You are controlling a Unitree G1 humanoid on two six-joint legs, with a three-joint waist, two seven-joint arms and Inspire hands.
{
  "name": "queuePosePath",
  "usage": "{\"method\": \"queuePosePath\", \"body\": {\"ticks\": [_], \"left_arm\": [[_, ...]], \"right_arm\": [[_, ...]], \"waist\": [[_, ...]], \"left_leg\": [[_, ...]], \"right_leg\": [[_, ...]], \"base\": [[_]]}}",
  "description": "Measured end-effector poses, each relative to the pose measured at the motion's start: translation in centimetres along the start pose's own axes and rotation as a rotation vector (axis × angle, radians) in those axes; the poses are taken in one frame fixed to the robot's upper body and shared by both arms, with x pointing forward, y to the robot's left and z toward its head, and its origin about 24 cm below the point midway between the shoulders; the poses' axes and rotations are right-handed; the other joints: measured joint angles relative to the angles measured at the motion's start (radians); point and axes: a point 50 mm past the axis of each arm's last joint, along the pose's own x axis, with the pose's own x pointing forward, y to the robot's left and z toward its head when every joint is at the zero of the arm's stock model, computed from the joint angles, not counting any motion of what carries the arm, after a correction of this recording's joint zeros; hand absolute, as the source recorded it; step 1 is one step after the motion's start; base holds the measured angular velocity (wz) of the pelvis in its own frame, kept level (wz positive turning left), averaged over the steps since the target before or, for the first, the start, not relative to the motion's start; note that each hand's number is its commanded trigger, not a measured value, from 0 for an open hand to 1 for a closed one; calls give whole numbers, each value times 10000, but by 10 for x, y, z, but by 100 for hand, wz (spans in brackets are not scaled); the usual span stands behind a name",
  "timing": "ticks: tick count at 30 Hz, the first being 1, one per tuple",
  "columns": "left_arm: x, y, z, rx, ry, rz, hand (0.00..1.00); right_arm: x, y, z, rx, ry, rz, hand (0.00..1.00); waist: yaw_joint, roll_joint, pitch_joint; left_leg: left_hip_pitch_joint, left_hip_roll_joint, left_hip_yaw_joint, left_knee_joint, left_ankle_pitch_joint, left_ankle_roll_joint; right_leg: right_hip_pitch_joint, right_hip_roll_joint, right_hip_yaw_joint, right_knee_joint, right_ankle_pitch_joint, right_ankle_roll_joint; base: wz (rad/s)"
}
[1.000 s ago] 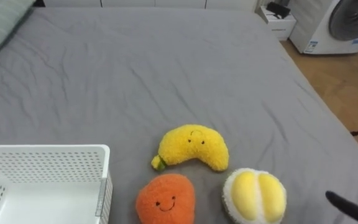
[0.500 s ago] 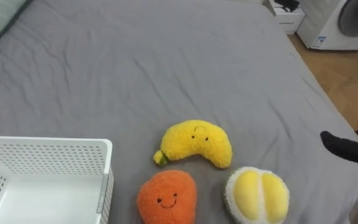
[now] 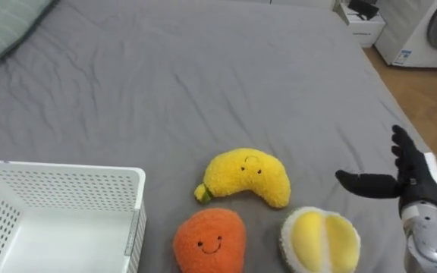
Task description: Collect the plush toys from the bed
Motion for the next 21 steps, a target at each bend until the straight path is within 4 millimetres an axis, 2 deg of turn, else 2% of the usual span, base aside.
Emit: {"method": "queuePosePath", "body": {"ticks": [7,21], "left_arm": [[0,-1,7,171,-177,-89,0],[0,3,13,428,-254,31,0]], "right_arm": [[-3,15,-37,-1429,1779,2014,0],[-8,17,-59,-3621,3303,3869,0]], "waist": [[301,-97,-11],[450,-366,-33]], "left_leg": [[-12,-1,-17,32,0,0],[-15,-12,-21,37,0,2]], "right_leg": [[-2,-9,-51,-12,-1,1],[-9,-71,-110,-6,-3,5]], "base": [[0],[0]]}}
